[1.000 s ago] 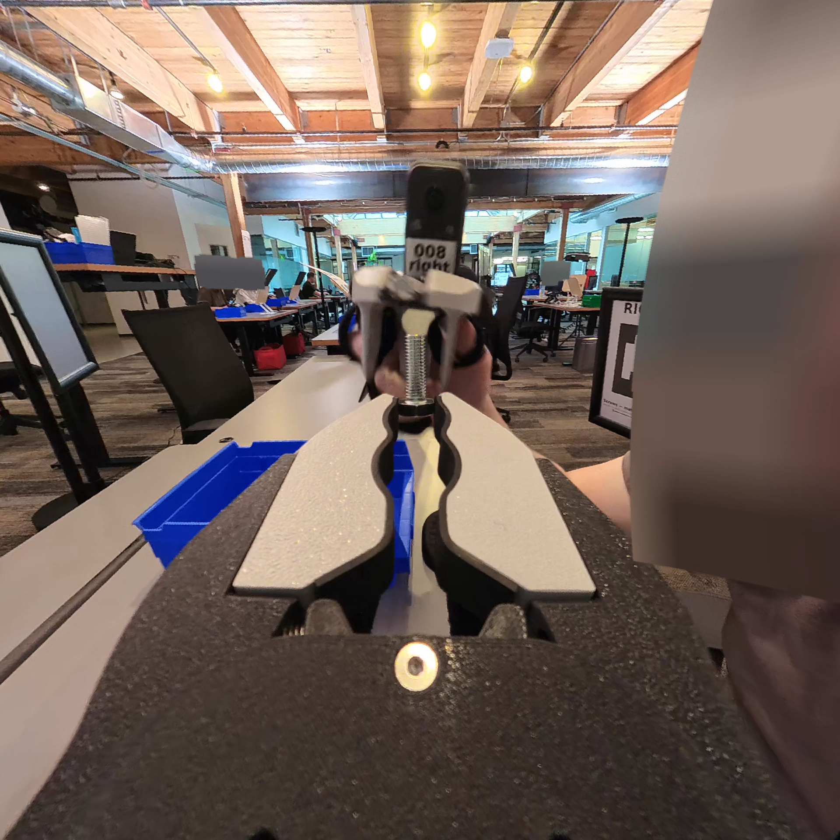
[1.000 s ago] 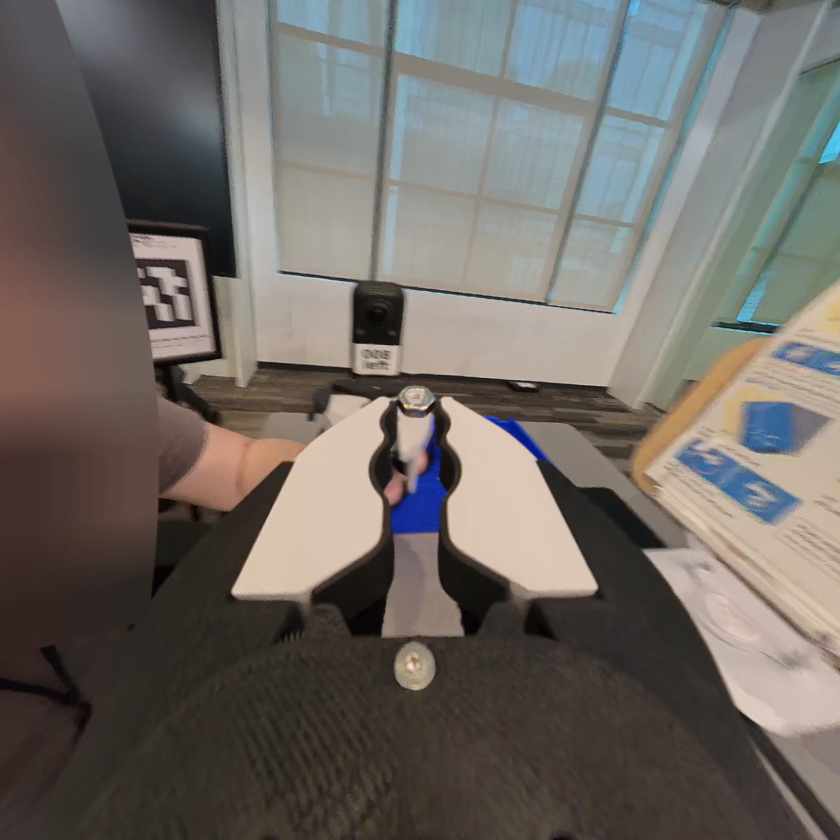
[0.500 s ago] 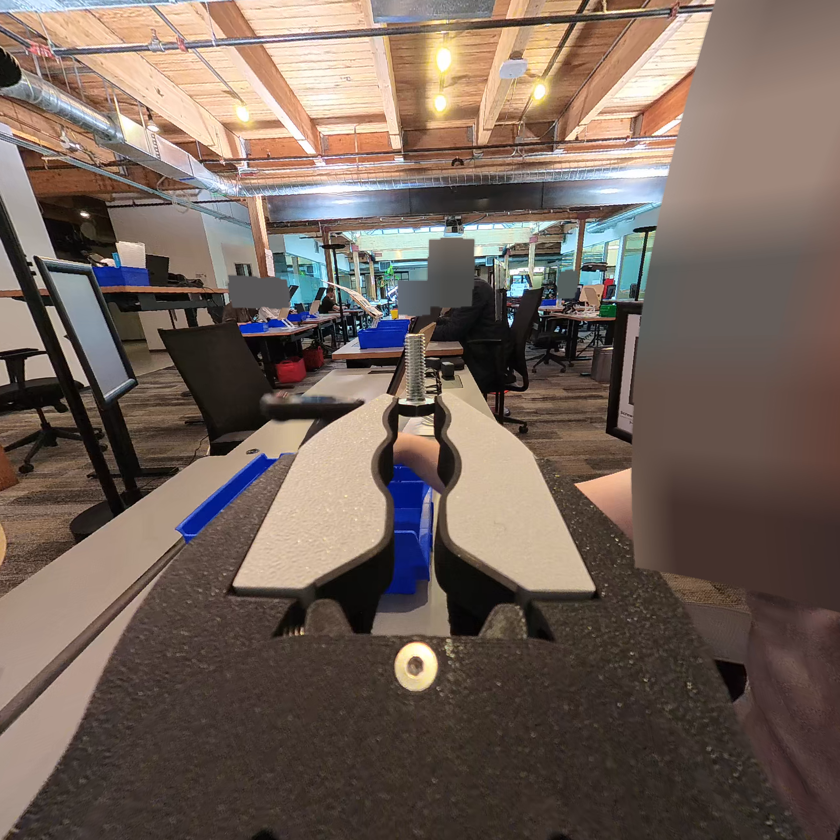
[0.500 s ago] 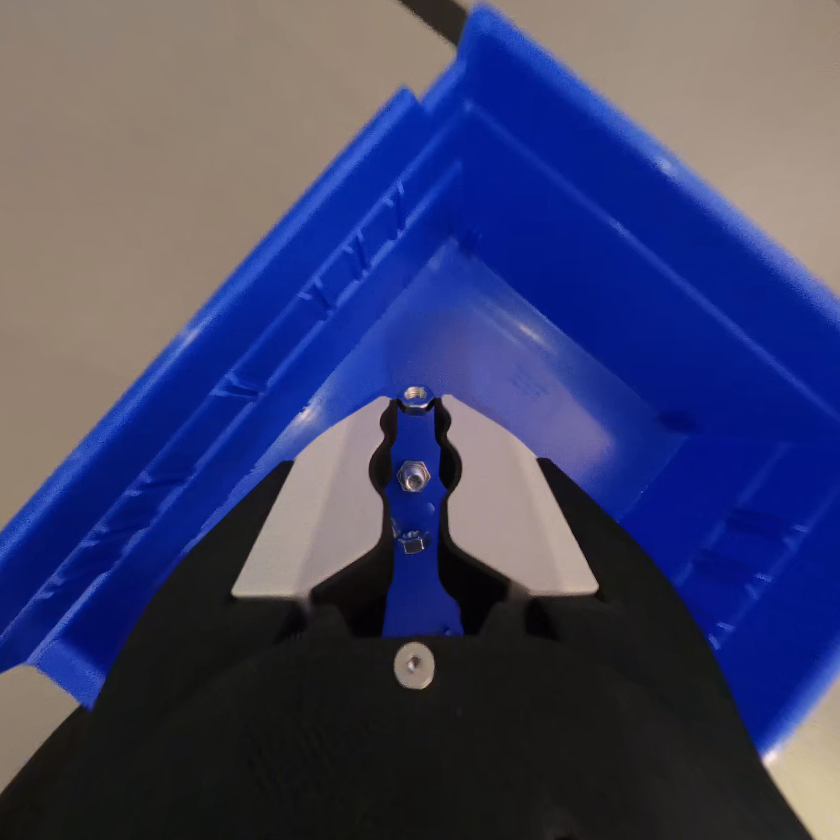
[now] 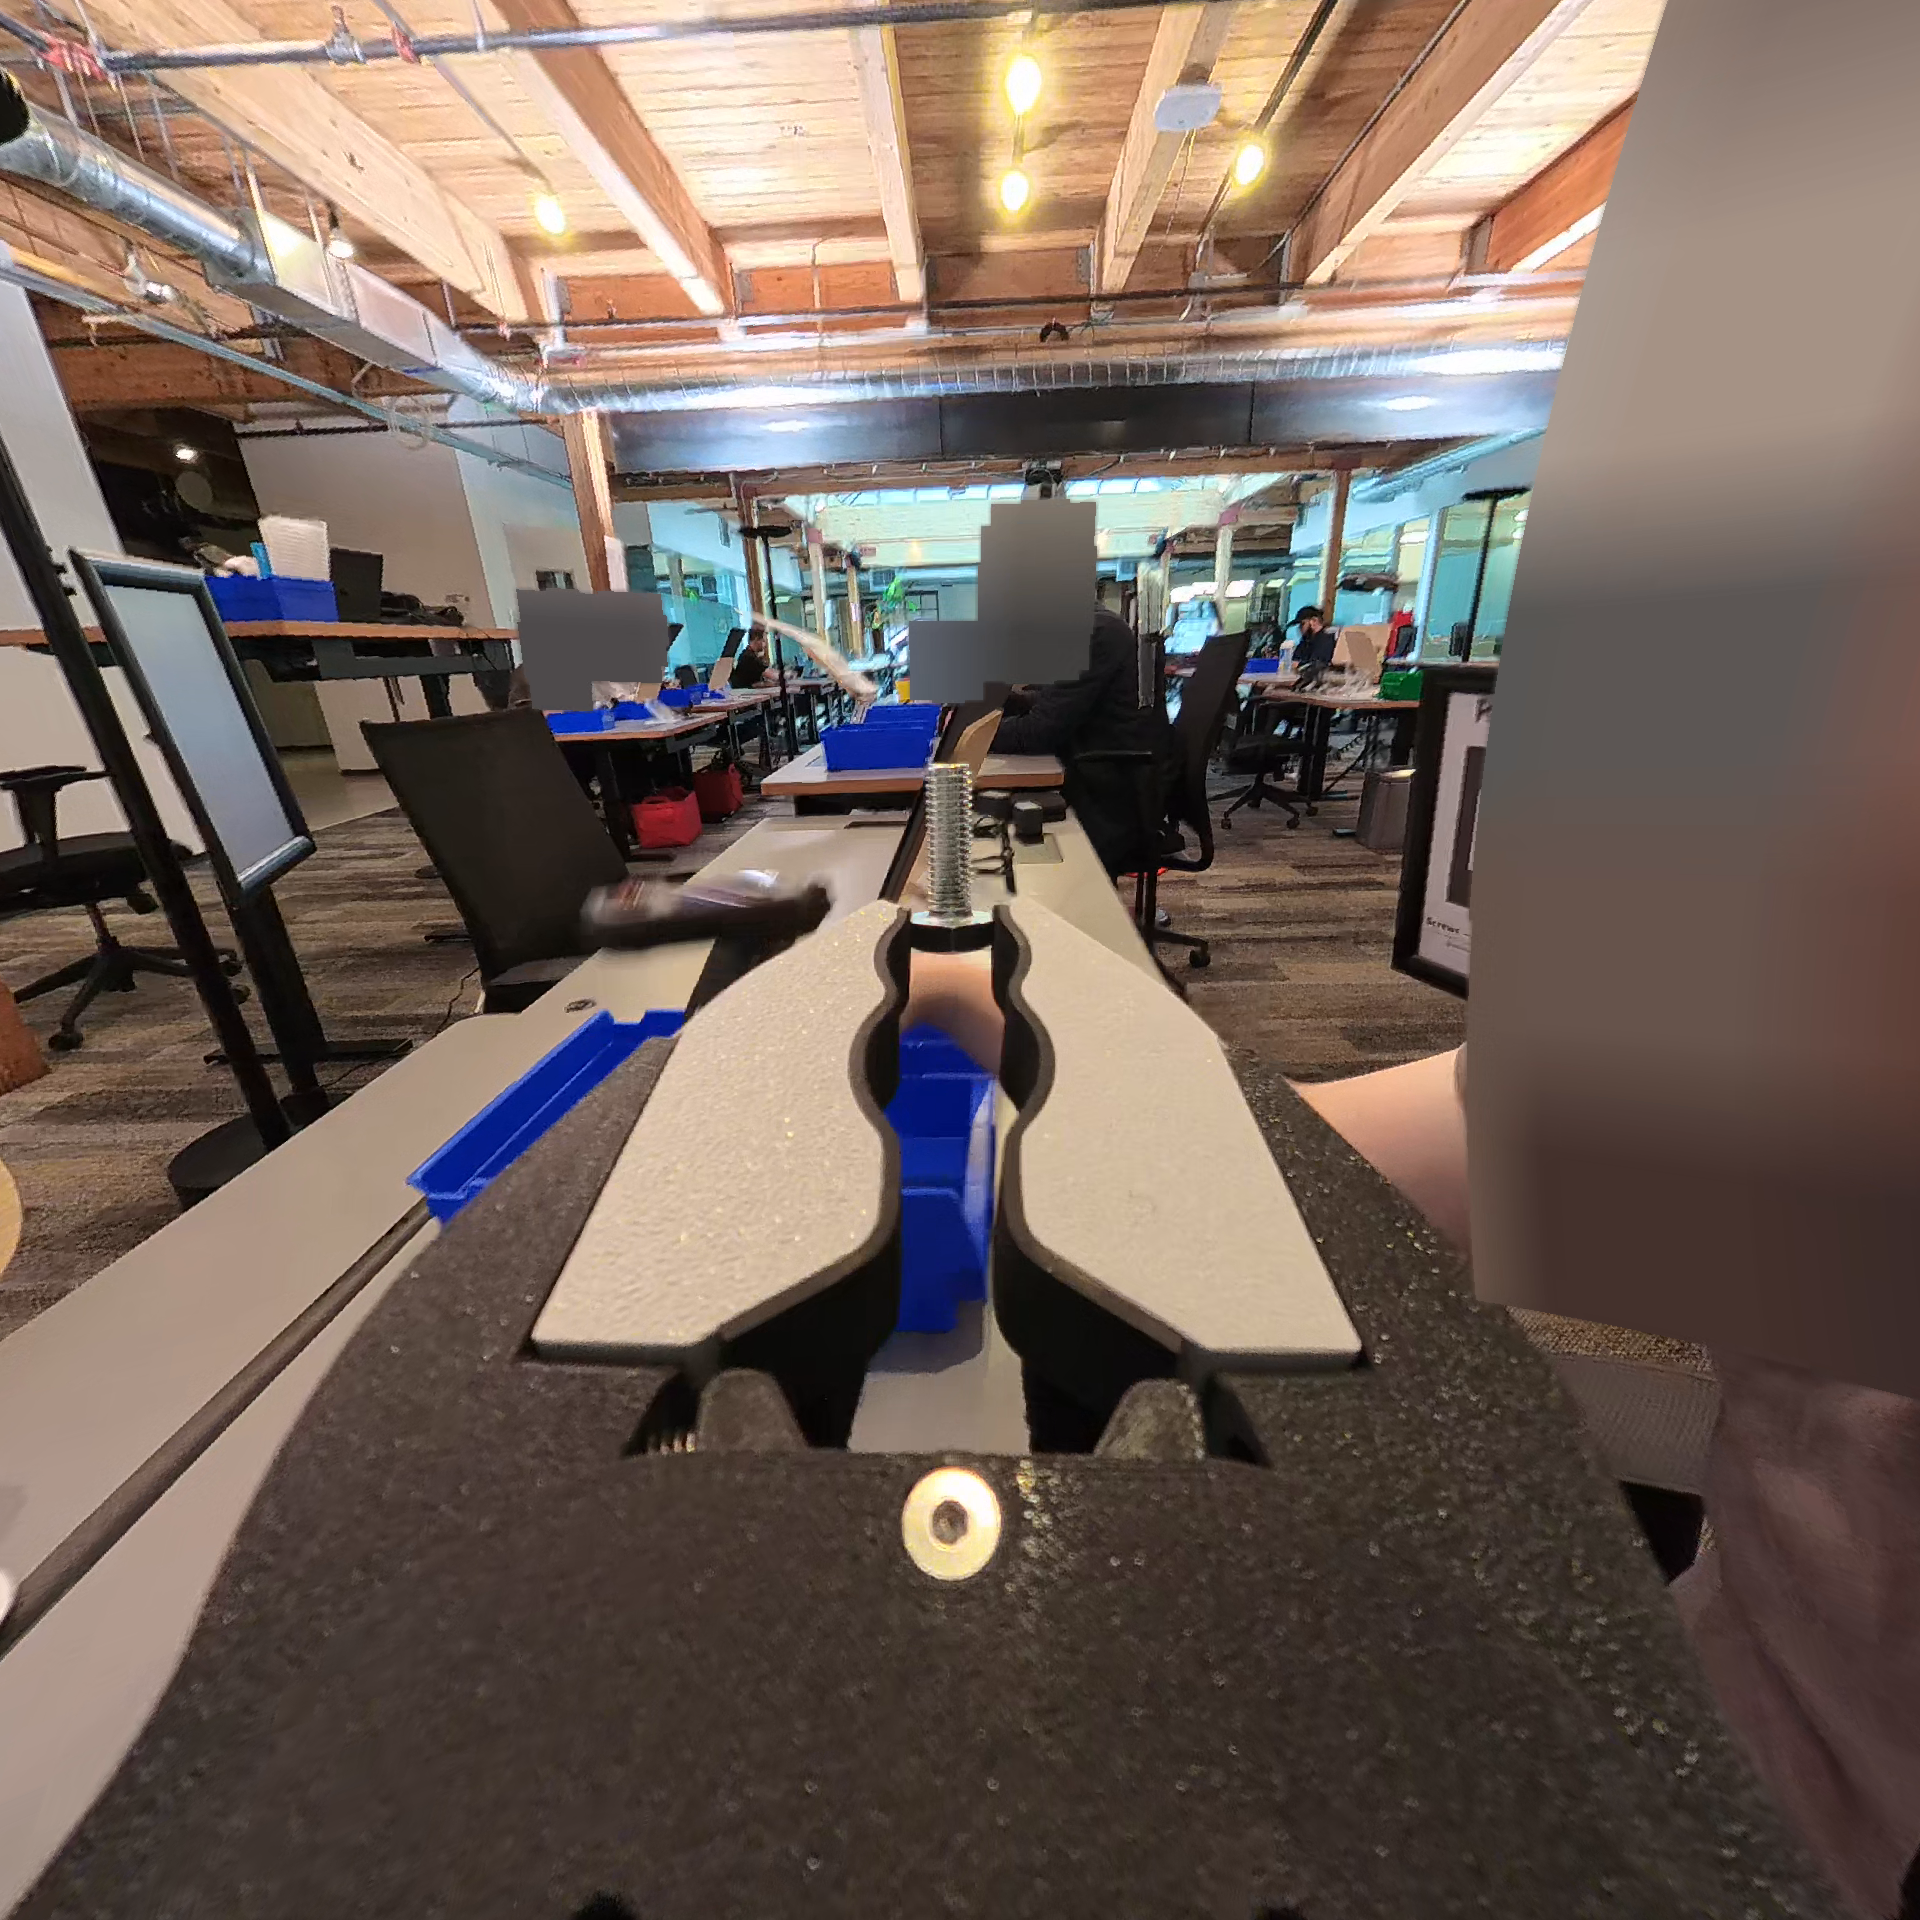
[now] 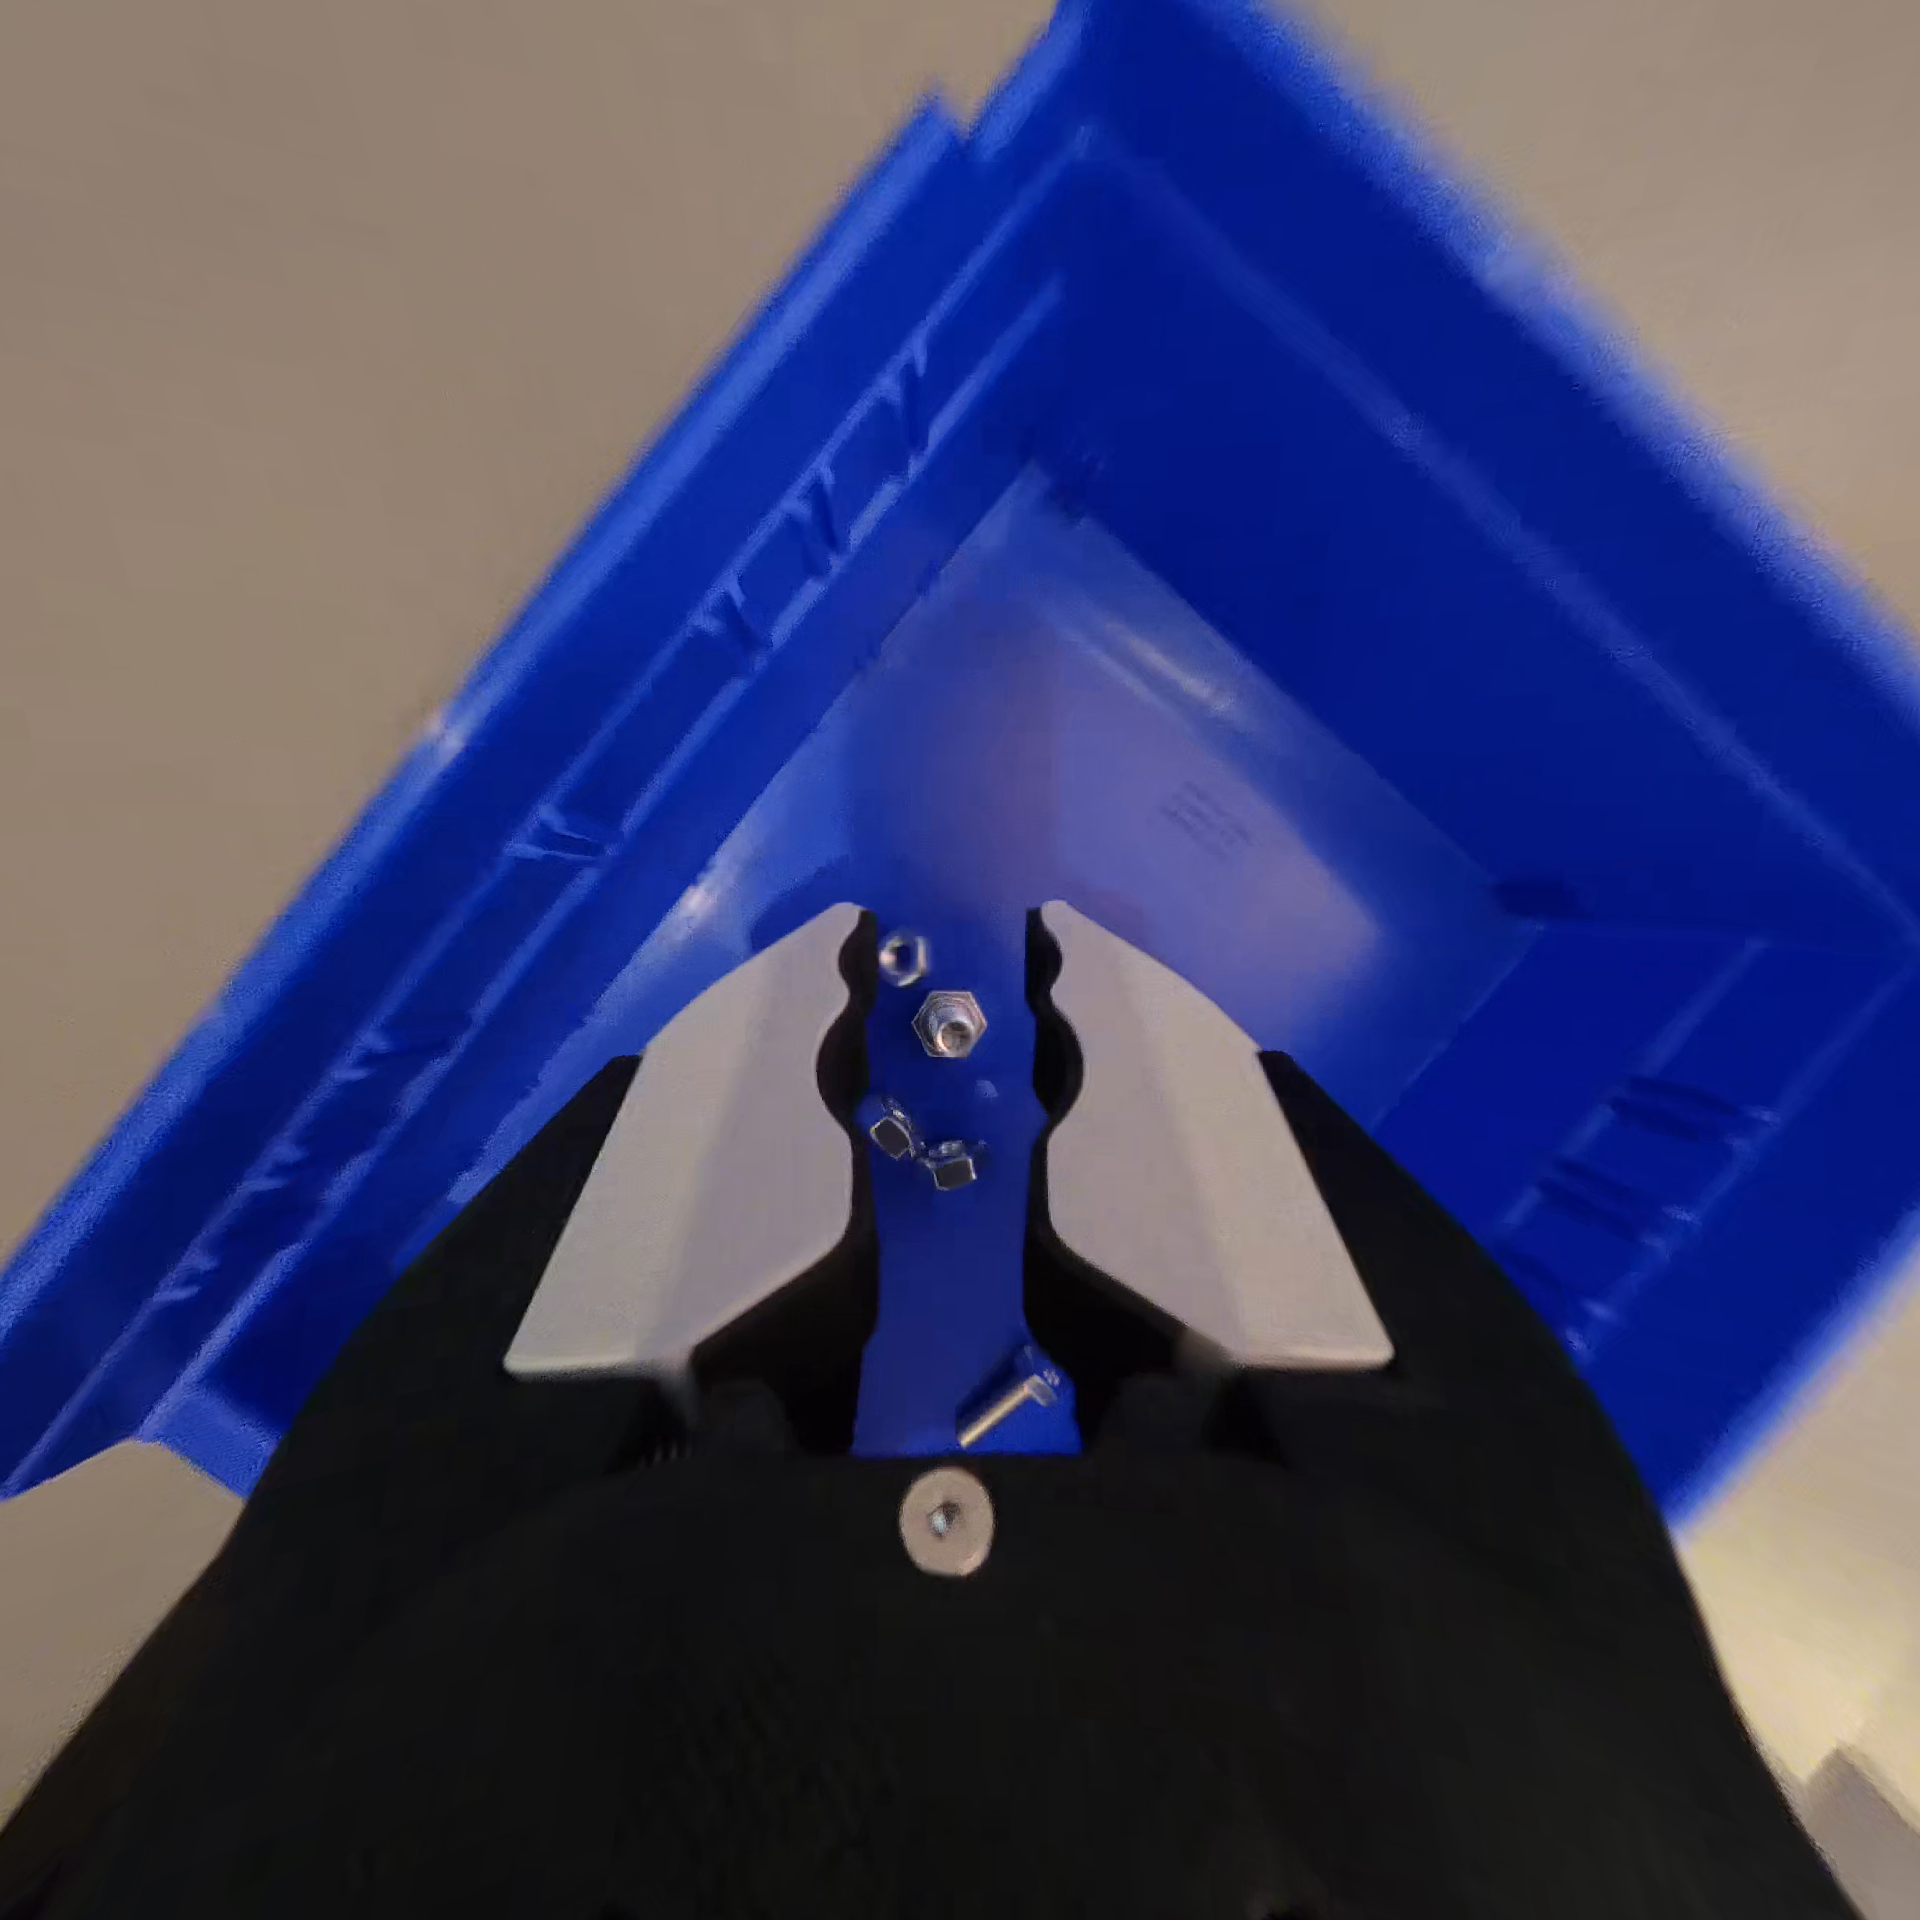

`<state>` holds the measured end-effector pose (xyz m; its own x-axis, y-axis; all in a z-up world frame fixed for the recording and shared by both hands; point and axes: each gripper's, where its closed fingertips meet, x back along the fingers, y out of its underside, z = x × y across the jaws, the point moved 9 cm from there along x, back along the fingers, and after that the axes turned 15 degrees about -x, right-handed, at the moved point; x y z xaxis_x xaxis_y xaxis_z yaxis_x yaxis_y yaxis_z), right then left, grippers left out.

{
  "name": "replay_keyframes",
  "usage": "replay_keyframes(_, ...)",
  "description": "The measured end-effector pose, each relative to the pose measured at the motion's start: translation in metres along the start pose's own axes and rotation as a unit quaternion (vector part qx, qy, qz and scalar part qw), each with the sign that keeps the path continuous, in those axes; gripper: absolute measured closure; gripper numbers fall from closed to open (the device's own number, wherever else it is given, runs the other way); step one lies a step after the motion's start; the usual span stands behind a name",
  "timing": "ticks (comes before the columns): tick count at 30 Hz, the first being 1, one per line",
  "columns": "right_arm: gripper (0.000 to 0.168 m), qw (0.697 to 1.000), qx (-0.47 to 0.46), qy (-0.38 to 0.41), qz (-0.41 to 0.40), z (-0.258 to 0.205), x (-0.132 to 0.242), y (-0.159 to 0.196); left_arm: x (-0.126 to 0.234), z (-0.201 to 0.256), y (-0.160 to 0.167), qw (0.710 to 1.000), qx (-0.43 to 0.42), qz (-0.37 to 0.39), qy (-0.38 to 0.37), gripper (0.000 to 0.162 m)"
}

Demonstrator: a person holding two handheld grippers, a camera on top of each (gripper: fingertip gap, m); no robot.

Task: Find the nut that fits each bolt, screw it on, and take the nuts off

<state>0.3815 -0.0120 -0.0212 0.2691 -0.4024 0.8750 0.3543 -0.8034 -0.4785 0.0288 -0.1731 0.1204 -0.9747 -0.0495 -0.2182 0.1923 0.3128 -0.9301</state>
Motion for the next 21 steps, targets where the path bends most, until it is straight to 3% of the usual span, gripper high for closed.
replay_keyframes(4,0.140,0.987,0.023,0.003,0.159,-0.027,0.069,-0.020,-0.001,-0.003,0.010,0.999,-0.014,-0.032,-0.017,0.148)
replay_keyframes(6,0.140,0.962,0.055,-0.063,0.261,-0.063,0.106,-0.030,-0.003,-0.005,0.015,0.999,-0.009,-0.037,-0.016,0.148)
replay_keyframes(10,0.141,0.846,0.168,-0.326,0.388,-0.156,0.162,-0.025,-0.003,-0.011,0.018,0.999,0.002,-0.047,-0.018,0.148)
replay_keyframes(13,0.142,0.784,0.186,-0.429,0.409,-0.200,0.175,-0.020,-0.002,-0.010,0.018,0.999,0.010,-0.049,-0.013,0.148)
replay_keyframes(15,0.142,0.772,0.193,-0.443,0.412,-0.216,0.172,-0.019,-0.003,-0.009,0.018,0.999,0.009,-0.049,-0.011,0.148)
replay_keyframes(21,0.145,0.783,0.202,-0.456,0.371,-0.235,0.150,-0.022,-0.006,-0.006,0.018,0.999,0.007,-0.044,0.002,0.148)
